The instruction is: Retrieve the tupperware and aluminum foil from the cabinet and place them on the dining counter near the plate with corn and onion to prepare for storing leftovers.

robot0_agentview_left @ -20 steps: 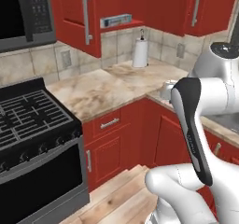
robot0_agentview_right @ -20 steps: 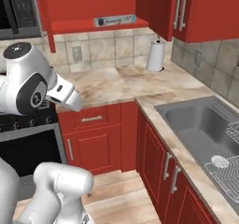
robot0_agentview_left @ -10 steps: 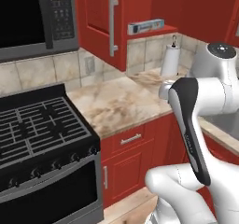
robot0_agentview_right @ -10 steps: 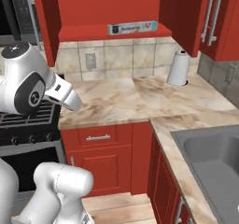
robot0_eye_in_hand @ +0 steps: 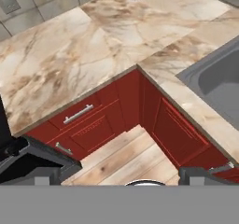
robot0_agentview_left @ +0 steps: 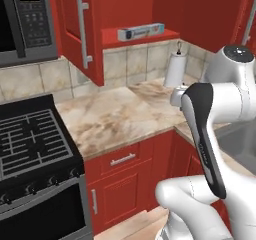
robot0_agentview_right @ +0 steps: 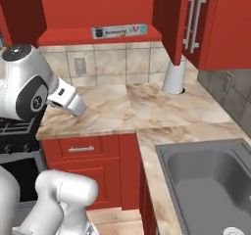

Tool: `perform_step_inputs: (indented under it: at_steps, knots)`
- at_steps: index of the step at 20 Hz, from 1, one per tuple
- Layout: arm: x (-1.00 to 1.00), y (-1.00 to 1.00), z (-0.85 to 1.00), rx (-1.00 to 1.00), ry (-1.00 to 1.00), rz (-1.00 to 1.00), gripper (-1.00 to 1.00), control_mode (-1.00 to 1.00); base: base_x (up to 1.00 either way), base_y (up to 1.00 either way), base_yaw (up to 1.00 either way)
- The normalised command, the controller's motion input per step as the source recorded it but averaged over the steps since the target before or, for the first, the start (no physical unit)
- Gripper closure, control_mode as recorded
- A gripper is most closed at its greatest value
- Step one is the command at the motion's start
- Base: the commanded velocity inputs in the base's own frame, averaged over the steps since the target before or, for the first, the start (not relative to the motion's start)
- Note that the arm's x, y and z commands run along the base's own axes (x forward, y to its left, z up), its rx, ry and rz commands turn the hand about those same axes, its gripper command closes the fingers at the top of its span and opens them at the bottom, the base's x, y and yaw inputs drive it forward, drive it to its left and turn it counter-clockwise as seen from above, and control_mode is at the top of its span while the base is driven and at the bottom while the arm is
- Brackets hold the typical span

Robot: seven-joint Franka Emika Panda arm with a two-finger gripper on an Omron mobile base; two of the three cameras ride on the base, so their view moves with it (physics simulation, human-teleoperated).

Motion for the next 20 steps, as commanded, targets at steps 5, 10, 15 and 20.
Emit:
perform_step_inputs:
  at_steps: [5, 10, 15, 20]
  knots:
    - [0.0, 0.0, 0.0, 0.0, 0.0, 0.0, -1.0, 1.0, 0.68, -0.06, 0.1]
    - [0.0, 0.0, 0.0, 0.0, 0.0, 0.0, -1.0, 1.0, 0.81, 0.0, 0.12]
    - [0.0, 0.0, 0.0, 0.0, 0.0, 0.0, -1.0, 1.0, 0.71, -0.01, 0.08]
    - [0.0, 0.0, 0.0, 0.0, 0.0, 0.0, -1.0, 1.0, 0.48, -0.15, 0.07]
